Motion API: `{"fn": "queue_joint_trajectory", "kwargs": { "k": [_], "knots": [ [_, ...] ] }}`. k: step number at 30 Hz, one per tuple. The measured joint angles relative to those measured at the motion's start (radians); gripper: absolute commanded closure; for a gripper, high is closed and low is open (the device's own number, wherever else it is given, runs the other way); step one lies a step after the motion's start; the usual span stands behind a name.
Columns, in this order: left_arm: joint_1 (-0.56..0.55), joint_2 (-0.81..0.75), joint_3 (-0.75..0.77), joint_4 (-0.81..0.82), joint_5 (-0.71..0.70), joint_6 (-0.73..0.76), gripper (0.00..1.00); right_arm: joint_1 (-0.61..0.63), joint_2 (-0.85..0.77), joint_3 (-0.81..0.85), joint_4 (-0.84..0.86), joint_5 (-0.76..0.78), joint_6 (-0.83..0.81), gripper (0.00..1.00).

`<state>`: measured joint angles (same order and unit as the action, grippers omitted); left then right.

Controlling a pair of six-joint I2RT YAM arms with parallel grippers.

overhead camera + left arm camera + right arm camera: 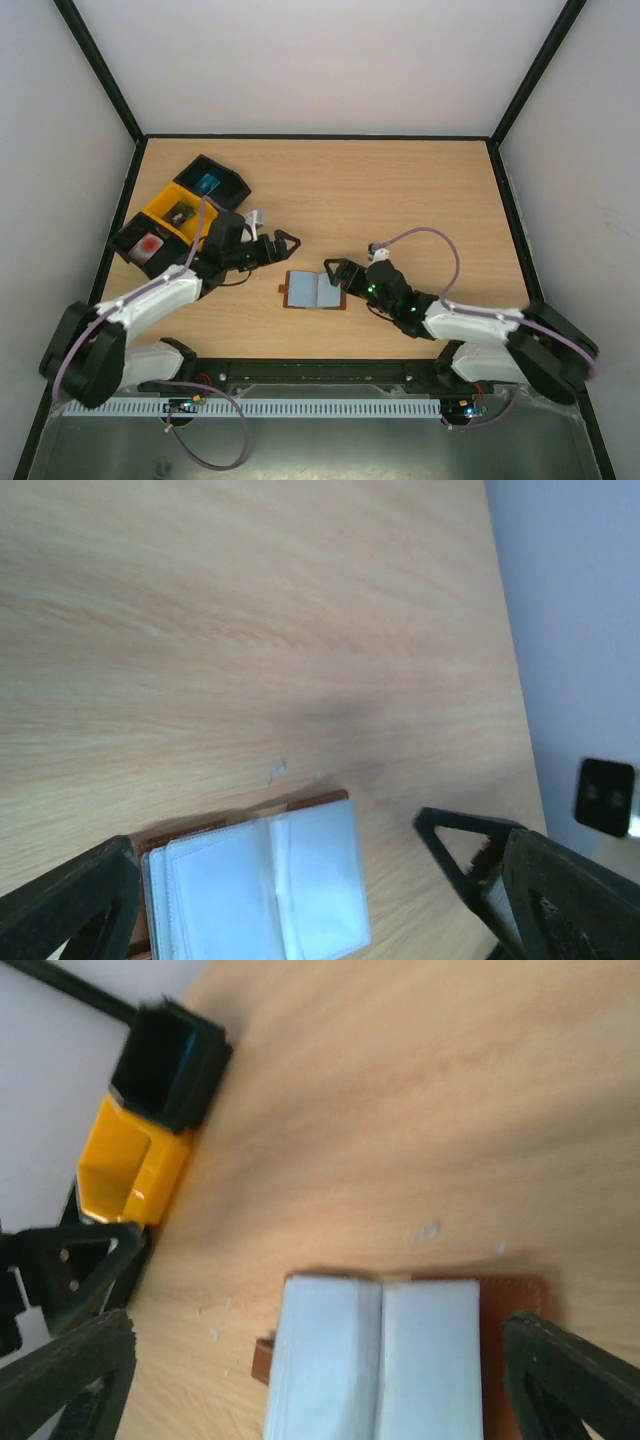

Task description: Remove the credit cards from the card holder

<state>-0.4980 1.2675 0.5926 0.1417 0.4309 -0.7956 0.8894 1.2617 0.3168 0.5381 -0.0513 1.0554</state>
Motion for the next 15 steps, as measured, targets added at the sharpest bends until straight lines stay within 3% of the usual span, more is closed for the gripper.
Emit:
{"fn": "queue_joint_trajectory", "kwargs": {
  "k": [8,15],
  "knots": [
    [0.0,-0.271,0.087,-0.256,-0.182,0.107,0.0,0.0,-0.491,0.073,-0.385,0.265,-0.111,0.02],
    [0.004,-0.455,0.196,-0.447,-0.295,0.177,0.0,-0.003,-0.698,0.199,-0.632,0.425,-0.19,0.02]
  ]
}}
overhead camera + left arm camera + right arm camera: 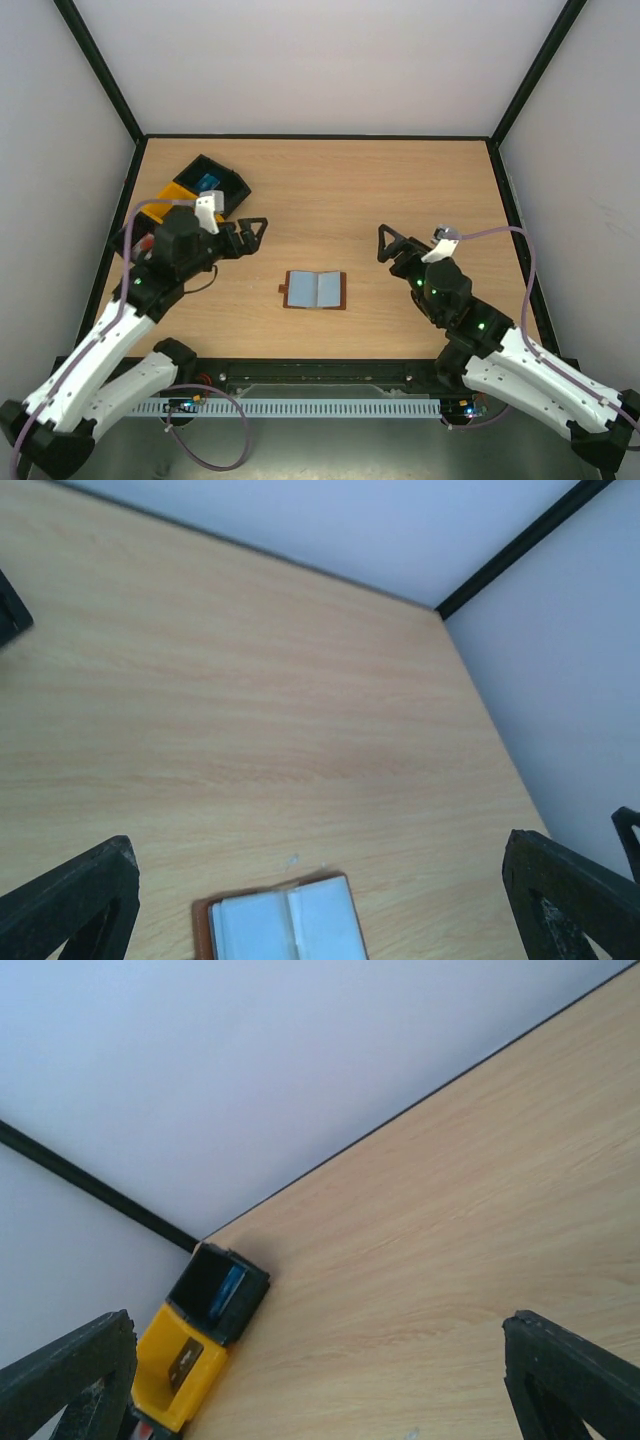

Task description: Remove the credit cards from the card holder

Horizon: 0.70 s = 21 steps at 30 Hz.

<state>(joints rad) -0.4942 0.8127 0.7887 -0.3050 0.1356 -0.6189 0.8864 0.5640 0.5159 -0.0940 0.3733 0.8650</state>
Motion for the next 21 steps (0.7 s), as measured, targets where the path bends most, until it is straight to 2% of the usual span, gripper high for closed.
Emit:
{"fn": "queue_joint_trajectory", "kwargs": {
  "k": [9,21],
  "knots": [
    [0.0,-0.221,0.019,-0.078,-0.071,-0.004,0.0,-0.003,-0.041,0.04,-0.143,0.034,-0.032,0.03],
    [0.0,-0.275,-0.098,-0.131,-0.074,-0.05,0.0,-0.003,-0.049,0.04,-0.195,0.017,-0.026,0.02]
  ]
}}
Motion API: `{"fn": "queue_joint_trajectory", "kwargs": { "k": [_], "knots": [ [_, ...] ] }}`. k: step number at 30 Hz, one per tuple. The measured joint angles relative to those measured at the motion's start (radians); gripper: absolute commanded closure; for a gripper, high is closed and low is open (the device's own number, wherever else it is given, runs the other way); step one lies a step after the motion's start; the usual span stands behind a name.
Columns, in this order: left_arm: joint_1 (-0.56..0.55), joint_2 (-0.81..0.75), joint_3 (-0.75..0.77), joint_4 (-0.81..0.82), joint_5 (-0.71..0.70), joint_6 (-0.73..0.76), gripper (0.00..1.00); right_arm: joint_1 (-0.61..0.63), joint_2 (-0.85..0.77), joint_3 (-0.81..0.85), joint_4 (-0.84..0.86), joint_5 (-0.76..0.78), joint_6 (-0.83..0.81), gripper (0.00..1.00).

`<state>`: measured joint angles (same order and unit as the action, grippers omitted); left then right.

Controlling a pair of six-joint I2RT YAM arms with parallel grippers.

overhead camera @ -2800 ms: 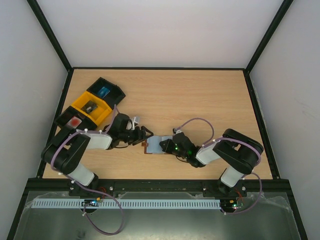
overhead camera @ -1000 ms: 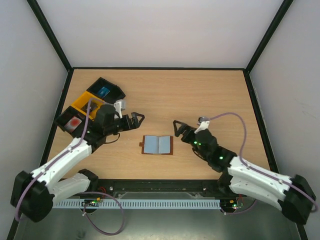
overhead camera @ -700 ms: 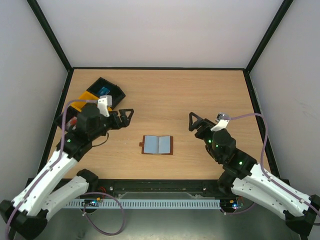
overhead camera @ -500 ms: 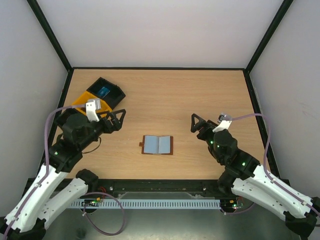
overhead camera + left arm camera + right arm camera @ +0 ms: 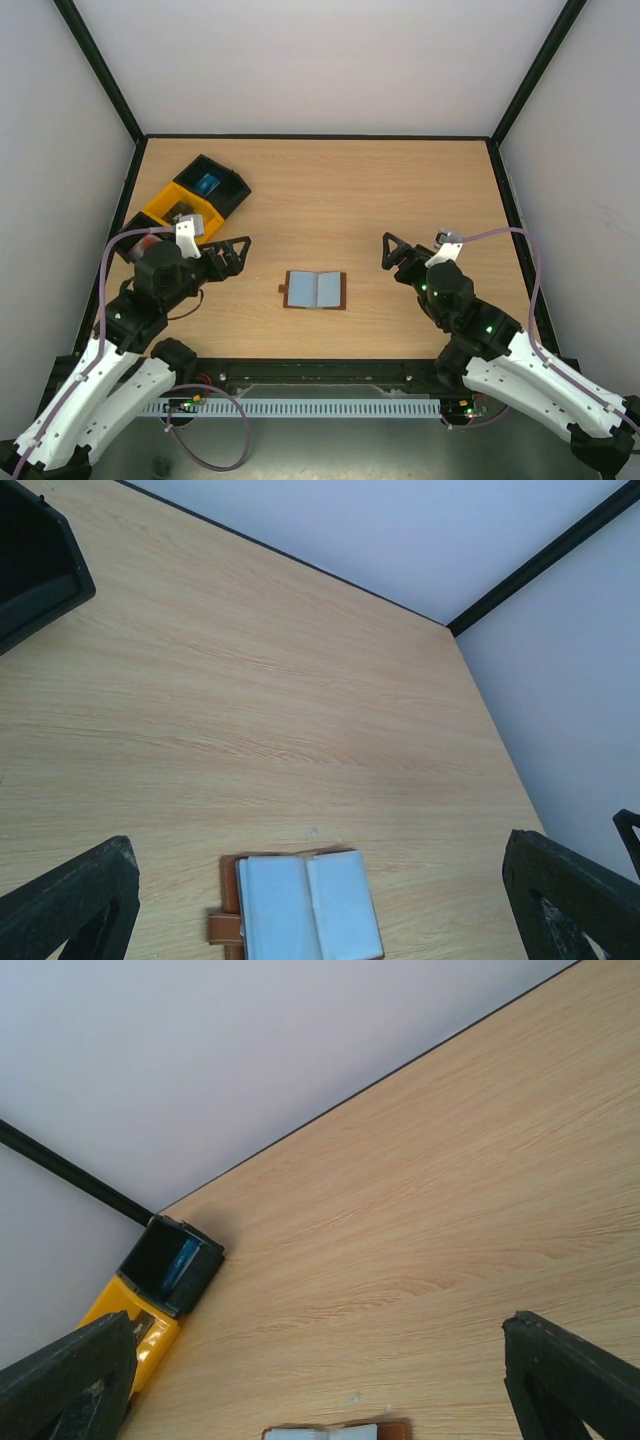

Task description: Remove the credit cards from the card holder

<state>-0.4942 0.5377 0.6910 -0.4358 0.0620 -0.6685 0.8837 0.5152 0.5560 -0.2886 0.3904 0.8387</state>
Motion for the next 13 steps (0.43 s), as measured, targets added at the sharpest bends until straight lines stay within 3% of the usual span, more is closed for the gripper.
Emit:
{"fn": "queue_joint_trajectory", "kwargs": {
  "k": [13],
  "knots": [
    [0.0,-0.018,-0.01,0.004,0.011,-0.021,0.0,0.0,-0.027,0.0,0.0,-0.015,0.015,0.02]
  ]
}}
